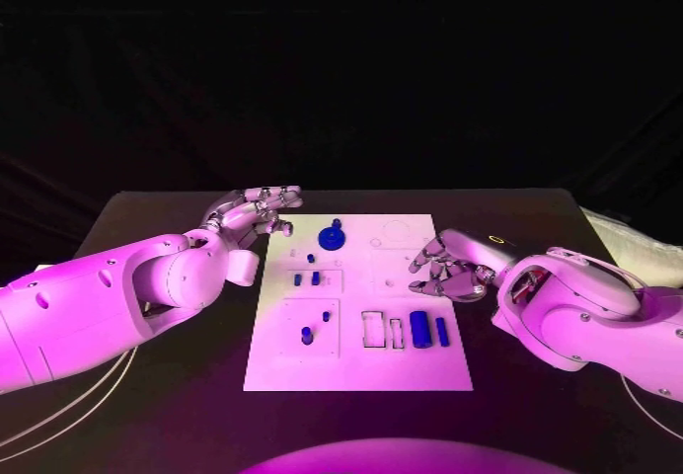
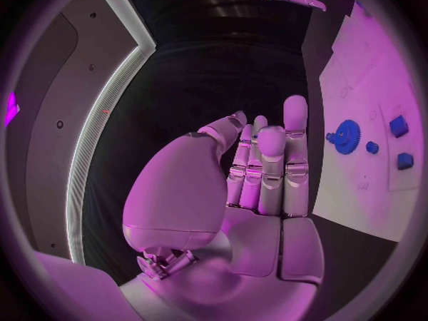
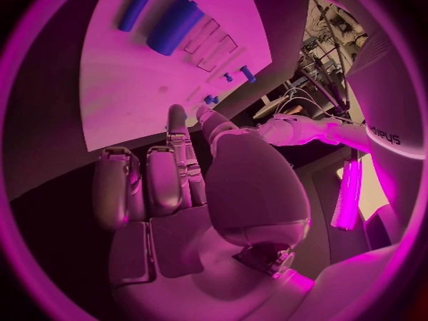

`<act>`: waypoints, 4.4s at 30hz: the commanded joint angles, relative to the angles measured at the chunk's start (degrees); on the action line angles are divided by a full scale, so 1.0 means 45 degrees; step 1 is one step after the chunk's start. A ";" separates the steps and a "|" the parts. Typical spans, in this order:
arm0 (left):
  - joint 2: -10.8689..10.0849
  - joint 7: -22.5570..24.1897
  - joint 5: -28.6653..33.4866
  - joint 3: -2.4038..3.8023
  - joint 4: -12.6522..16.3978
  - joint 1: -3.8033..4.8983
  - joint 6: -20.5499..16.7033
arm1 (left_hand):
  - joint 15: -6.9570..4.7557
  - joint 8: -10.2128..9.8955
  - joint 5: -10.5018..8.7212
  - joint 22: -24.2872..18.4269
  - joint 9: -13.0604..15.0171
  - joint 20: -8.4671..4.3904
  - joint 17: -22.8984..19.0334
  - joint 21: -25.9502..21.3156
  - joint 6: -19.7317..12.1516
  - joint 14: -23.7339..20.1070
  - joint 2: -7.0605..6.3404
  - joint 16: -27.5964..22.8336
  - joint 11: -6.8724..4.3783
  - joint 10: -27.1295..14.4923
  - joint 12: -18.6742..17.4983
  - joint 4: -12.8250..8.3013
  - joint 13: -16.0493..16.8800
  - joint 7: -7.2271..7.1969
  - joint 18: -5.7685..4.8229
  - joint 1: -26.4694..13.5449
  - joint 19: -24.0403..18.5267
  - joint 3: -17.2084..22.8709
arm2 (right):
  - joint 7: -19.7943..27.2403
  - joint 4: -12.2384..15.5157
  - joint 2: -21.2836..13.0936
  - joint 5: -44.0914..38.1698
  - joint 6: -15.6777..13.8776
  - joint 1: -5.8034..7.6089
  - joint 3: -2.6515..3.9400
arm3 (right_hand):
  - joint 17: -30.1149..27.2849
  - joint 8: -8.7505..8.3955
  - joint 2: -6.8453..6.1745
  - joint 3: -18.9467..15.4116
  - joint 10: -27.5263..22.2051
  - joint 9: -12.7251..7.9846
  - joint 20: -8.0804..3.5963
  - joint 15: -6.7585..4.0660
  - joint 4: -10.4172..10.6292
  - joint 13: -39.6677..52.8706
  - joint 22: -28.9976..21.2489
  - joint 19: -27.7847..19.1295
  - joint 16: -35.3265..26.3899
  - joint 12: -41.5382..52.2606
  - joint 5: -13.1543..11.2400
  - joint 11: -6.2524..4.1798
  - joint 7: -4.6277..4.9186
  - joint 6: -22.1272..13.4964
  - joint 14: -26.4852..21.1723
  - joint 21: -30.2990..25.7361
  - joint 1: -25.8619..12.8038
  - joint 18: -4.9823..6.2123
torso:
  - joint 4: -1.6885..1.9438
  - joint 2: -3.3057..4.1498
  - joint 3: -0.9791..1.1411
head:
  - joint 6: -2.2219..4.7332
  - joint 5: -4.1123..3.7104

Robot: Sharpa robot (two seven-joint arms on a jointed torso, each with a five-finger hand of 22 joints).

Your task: Assemble the parts on the task board

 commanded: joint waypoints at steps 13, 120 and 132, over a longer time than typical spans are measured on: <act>0.0116 -0.0002 -0.0056 0.0007 -0.0047 -0.0061 0.0295 | -0.0023 0.0023 0.0064 -0.0008 -0.0011 0.0021 -0.0011 -0.0055 -0.0080 -0.0067 0.0000 -0.0061 0.0002 -0.0094 0.0065 -0.0025 0.0015 0.0011 0.0171 0.0077 -0.0027 -0.0057 | -0.3126 0.0200 -0.0270 0.0467 0.1663 -0.0231 -0.0280 | 0.2112 0.1425 0.0191 -0.3038 -0.1233 0.0743 0.0005 -0.0020 0.2097 0.9209 0.1250 0.0468 0.1662 0.8059 0.1150 -0.0030 -0.0134 -0.0693 0.0740 0.0861 -0.0520 -0.0357 | -0.0064 -0.0008 -0.0018 | 0.0060 -0.0451; 0.0023 -0.0110 -0.0057 0.0008 -0.0006 -0.0170 0.0443 | -0.0006 0.0060 0.0070 -0.0071 -0.0005 0.0044 -0.0059 -0.0155 -0.0104 -0.0093 0.0089 -0.0033 0.0009 -0.0172 0.0177 0.0060 0.0029 0.0014 0.0181 -0.0016 -0.0035 -0.0126 | -0.2807 -0.0682 0.2453 0.3012 0.1319 -0.1057 -0.0227 | 0.2062 0.2632 0.2626 -0.5317 0.0649 0.2396 -0.0406 -0.0488 0.2118 1.2438 0.1631 0.0657 0.1628 0.9668 0.1071 -0.0601 -0.0787 0.0310 0.0717 0.1057 -0.1279 -0.0430 | -0.0053 0.0013 -0.0024 | 0.0048 -0.0273; 0.0003 -0.0101 -0.0378 0.0008 0.0075 -0.0170 0.0537 | -0.0007 0.0060 0.0073 -0.0045 -0.0006 0.0045 -0.0009 -0.0109 -0.0114 -0.0075 0.0091 -0.0001 0.0009 -0.0185 0.0185 0.0052 0.0029 0.0014 0.0173 -0.0004 -0.0016 -0.0126 | -0.2810 -0.0754 0.2413 0.2568 0.1385 -0.1056 -0.0227 | 0.1695 0.2475 0.2389 -0.6384 0.0464 0.2644 -0.0382 -0.0454 0.2097 1.2260 0.1341 0.0461 0.1352 0.9093 -0.1544 -0.0554 -0.0739 0.0231 0.0654 0.0848 -0.2147 -0.0355 | -0.0065 0.0011 -0.0018 | 0.0037 -0.0303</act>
